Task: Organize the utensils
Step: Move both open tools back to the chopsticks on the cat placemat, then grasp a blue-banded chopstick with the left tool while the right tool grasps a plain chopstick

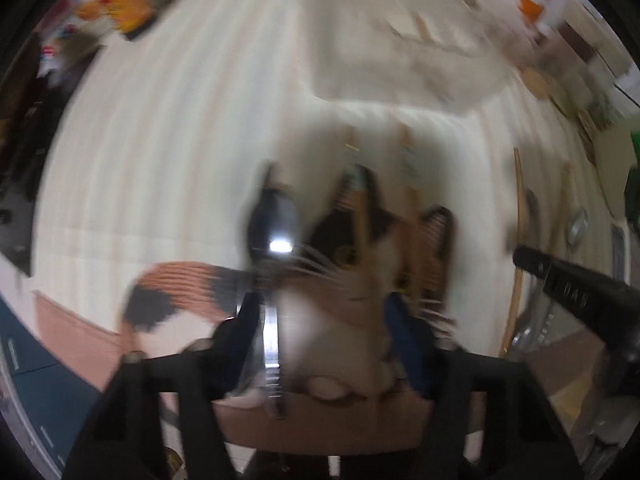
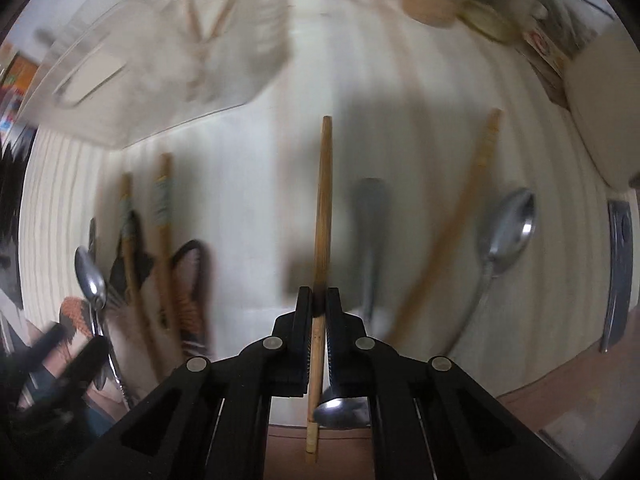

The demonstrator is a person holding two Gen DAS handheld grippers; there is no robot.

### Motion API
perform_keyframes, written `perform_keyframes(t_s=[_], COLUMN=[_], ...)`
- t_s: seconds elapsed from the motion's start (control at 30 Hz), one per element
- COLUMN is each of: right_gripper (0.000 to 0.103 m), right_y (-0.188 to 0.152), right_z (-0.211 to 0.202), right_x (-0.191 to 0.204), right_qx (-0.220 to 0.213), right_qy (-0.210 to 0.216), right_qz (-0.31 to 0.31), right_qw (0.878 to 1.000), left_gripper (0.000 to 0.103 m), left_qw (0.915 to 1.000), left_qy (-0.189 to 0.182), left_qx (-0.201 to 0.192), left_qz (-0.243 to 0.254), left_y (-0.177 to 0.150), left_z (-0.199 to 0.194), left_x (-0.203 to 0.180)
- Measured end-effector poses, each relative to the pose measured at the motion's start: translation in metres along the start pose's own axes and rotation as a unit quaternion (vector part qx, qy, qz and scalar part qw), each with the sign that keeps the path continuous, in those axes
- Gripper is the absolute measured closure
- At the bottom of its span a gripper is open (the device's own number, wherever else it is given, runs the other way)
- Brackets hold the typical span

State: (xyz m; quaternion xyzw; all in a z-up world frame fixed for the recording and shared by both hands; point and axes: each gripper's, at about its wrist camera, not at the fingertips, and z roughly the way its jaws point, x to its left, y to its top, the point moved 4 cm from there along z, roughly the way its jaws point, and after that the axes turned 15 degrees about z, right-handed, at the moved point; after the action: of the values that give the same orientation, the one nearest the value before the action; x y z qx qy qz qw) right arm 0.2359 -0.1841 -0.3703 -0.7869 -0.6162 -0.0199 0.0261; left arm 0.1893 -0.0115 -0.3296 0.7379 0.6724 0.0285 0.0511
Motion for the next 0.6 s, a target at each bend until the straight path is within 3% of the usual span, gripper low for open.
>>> perform_keyframes(t_s=[0.03, 0.1, 0.23, 0.6], right_gripper=[0.097, 0.097, 0.096, 0.095], right_y=[0.003, 0.007, 0.012, -0.022], right_z=[0.000, 0.000, 0.001, 0.006], right_x=[-0.003, -0.007, -0.017, 0.027], right_qx=[0.001, 0.006, 0.006, 0.024], right_qy=[0.001, 0.006, 0.003, -0.032], right_qz=[0.004, 0.012, 0.008, -0.055], right_qw=[1.000, 1.000, 1.000, 0.998], left_gripper=[0.070, 0.072, 0.098, 0.098], left_qw=[0.9999, 0.9996, 0.9991, 0.9992], left_qy=[-0.010, -0.016, 0.010, 0.009], left_qx=[0.011, 0.021, 0.022, 0.027], left_qz=[0.005, 0.010, 0.034, 0.027], left_y=[0.002, 0.004, 0.007, -0.010], left_z=[0.008, 0.018, 0.027, 0.028], left_x=[-0.007, -0.015, -0.029, -0.014])
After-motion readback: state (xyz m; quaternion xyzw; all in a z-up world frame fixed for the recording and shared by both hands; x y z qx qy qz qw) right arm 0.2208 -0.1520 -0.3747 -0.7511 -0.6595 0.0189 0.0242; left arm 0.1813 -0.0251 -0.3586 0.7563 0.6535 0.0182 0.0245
